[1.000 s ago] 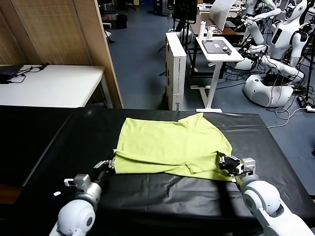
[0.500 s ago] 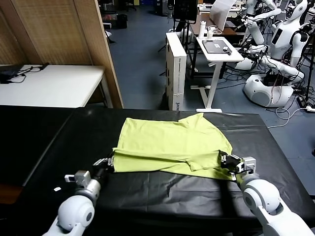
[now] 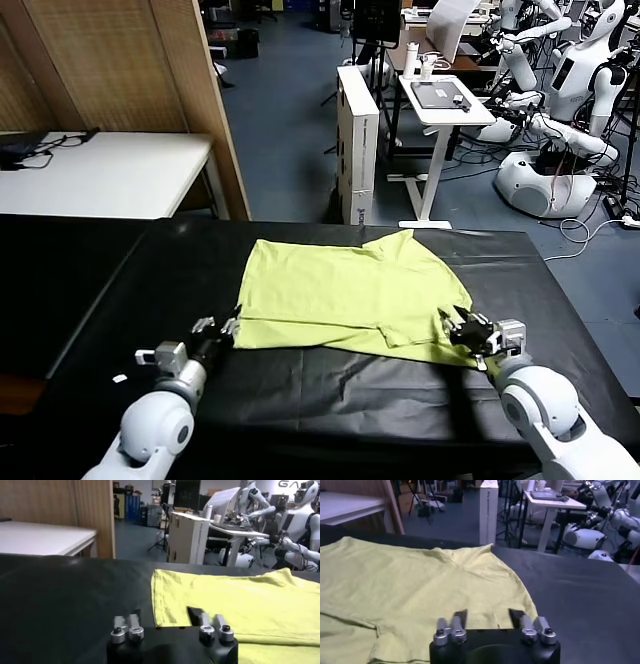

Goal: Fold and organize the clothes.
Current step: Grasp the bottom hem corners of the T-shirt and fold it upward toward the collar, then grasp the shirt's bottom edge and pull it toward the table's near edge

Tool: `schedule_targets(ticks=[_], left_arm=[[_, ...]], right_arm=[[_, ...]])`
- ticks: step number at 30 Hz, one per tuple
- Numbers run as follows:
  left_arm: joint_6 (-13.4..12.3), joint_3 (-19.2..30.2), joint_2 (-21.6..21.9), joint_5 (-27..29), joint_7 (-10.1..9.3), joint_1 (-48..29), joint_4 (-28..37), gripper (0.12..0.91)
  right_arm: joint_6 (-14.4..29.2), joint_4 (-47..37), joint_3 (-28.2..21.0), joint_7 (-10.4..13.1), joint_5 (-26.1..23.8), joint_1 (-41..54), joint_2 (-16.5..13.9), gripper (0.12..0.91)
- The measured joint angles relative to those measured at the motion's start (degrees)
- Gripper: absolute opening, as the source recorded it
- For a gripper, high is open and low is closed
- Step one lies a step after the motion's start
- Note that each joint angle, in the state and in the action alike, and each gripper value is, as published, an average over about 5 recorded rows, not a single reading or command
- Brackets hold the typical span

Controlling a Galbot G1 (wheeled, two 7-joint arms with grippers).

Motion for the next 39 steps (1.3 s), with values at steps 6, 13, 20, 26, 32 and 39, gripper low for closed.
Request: schedule_targets(ticks=[6,13,20,26,32,39], left_arm=[[-0.02,0.52,-1.93,2.44,0.31,2.57,-0.38,0.907],[-0.04,0.67,-3.1,2.89,0.42,4.09,-0.46,0.907],[-0.06,0.68,-3.36,2.85,0.4,4.98,-0.61,0.896],[-0.09,0.66,-3.31,2.83,0.4,5.11,-0.61,0.83],[-0.14,0.57,-3.28,2.81,0.42,5.39,-0.53,0.64],[-0.24,0.36,-2.7,2.72,0.46,5.74,-0.65,0.223]], right_arm=[[0.37,1.29,2.02,-0.82,-0.32,-5.48,-0.1,0.907],[0.44,1.79,2.59,-0.94,-0.27,-8.36,-0.11,0.907],[0.54,1.92,2.93,-0.9,-0.29,-9.47,-0.12,0.853],[0.56,2.12,3.29,-0.86,-0.31,-10.09,-0.17,0.759],[0.61,2.52,3.6,-0.85,-0.33,-10.88,-0.12,0.645],[0.63,2.71,3.76,-0.77,-0.32,-11.12,-0.19,0.259]])
